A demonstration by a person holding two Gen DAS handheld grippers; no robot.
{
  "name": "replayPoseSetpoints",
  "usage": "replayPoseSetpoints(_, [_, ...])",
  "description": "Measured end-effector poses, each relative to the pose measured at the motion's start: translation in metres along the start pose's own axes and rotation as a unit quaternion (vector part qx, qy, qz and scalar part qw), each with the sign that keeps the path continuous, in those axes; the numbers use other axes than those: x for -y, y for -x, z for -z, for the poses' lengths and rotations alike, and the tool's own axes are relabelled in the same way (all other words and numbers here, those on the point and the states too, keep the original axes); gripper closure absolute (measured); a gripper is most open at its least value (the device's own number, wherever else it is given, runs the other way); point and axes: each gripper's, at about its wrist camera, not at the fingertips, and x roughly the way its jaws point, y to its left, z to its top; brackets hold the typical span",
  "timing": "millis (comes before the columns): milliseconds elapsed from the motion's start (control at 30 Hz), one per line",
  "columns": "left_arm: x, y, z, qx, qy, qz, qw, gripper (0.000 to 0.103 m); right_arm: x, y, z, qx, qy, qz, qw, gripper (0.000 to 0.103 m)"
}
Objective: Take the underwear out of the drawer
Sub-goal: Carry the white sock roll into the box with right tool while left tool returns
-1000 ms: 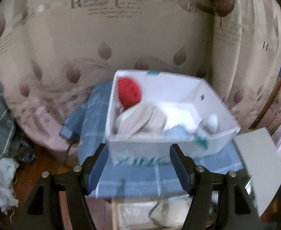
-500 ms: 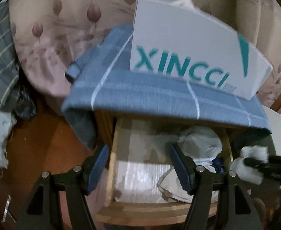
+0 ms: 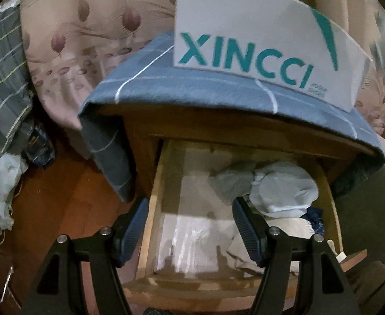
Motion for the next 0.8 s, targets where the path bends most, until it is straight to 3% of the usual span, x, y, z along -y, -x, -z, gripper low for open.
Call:
replayPoseSetpoints(133, [-0.007, 0.001, 0.002, 0.001, 0.020, 0.012, 0.9997, 0.035, -0.002, -0.004, -0.051, 0.030, 0.000, 0.019, 0.999, 0.073])
replayPoseSetpoints(267, [-0.007, 0.000, 0.003, 0.006, 0.023, 0.008, 0.9997, 0.035, 0.006, -0.039, -0.084, 0.031, -0.015, 0.041, 0.999, 0.073])
replayPoseSetpoints(533, [-0.011, -0.004, 0.002, 0.003, 0.034, 0.013, 0.9994, 0.035, 0.027, -0.122, -0.092, -0.024, -0.042, 0.070, 0.996, 0.071])
replayPoseSetpoints(733, [-0.011, -0.008, 0.002, -0.003, 0.034, 0.014, 0.9993, 0.035, 0.031, -0.144, -0.084, -0.039, -0.036, 0.070, 0.996, 0.071])
replayPoseSetpoints(800, [-0.010, -0.010, 0.002, -0.005, 0.033, 0.012, 0.9994, 0.035, 0.030, -0.142, -0.083, -0.033, -0.036, 0.067, 0.997, 0.065])
